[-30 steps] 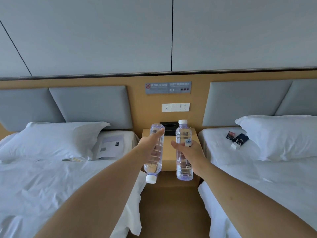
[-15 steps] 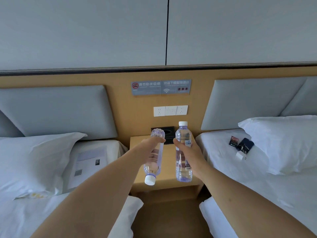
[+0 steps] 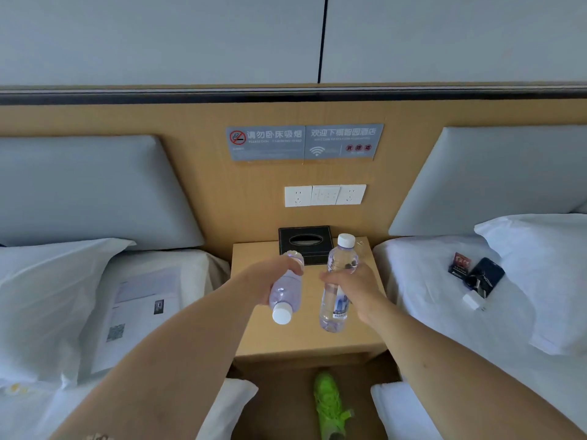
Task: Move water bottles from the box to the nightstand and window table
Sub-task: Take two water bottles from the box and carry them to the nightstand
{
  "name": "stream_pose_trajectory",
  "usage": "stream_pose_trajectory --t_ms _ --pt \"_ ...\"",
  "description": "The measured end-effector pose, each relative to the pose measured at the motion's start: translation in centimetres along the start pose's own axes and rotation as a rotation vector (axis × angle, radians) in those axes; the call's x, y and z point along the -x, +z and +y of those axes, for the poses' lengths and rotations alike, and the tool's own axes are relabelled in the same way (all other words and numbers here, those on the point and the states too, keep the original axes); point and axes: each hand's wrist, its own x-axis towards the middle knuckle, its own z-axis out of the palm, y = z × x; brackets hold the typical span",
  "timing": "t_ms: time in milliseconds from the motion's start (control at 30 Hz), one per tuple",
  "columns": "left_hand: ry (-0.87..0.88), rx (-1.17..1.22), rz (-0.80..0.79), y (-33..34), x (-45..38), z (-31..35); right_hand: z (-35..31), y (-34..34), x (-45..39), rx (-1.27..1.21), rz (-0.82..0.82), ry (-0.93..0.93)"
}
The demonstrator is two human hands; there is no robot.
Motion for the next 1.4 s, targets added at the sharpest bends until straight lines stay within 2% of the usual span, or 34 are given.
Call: stream_pose_trajectory --t_ms 167,267,400,533,700,867,1167,1300,1400 --pt "-0.053 -0.126 0.114 0.6 -4.2 2.9 -0.7 -0.3 -7.2 0.065 -0.065 0.004" --pt "-0.142 -0.024 0.127 0.2 -5.6 4.0 -0.9 -0.1 -11.1 0.088 -0.108 0.017" --pt "-0.163 -0.069 0.214 -0.1 -8.8 4.4 -0.1 0.4 -15.2 0.084 -0.15 0.055" --pt "-0.15 -0.186 0.244 -0.2 -12.2 4.7 1.2 1.4 -17.9 0.137 -0.158 0.091" --pt "-0.242 -0.172 0.357 -0.8 -17.2 4.9 2.2 2.6 -20.8 0.298 -0.196 0.062" --pt "-0.259 -0.2 0.381 -1.3 -21.3 5.3 3.3 4.2 -23.5 0.294 -0.155 0.121" --pt "-0.241 0.022 0.381 -1.7 -24.6 6.4 3.7 6.9 -25.2 0.107 -0.143 0.158" --pt "-0.236 0.161 0.358 -1.7 -24.7 6.6 3.8 7.3 -25.2 0.153 -0.172 0.148" --pt "-0.204 0.259 0.274 -1.7 -24.4 7.2 3.8 7.4 -25.1 0.19 -0.169 0.155"
